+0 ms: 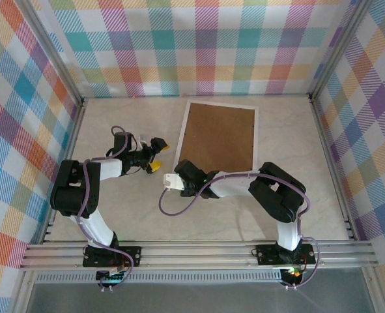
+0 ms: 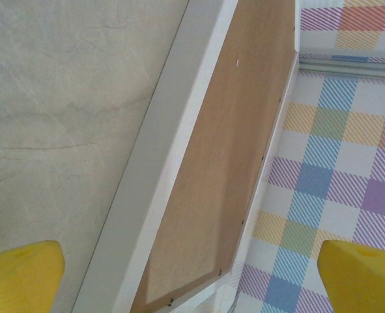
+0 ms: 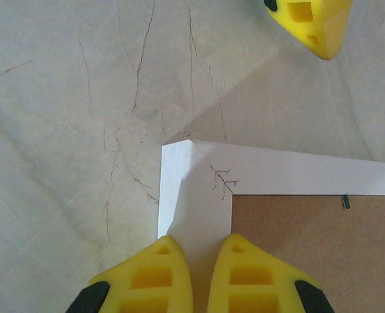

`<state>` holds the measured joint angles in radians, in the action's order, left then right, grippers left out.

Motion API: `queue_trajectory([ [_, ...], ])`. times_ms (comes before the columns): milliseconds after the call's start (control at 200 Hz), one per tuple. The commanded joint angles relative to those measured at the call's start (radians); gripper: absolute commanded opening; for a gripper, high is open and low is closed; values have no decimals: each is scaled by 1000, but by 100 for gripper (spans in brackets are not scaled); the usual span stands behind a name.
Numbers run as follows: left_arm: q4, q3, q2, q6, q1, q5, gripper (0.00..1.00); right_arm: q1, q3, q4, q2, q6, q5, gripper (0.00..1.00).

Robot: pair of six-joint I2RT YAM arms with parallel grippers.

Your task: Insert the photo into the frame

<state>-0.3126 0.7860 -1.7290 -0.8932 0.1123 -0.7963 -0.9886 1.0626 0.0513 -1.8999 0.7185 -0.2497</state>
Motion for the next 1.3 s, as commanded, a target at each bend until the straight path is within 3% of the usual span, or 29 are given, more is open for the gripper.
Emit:
queue_trajectory([
  [0,11,-29,39,11,-6,-20,100,4,23,-103,5,-6,63,0],
  [480,-36,-44,17,-17,15,-74,100,21,161,-183,96,-83,161,0],
  [910,-263,26,-132,-160,150,-132,100,22,177,-182,95,-90,163,0],
  [1295,-359,53,-175,-178,180,-197,100,24,163,-148,106,-90,160,0],
])
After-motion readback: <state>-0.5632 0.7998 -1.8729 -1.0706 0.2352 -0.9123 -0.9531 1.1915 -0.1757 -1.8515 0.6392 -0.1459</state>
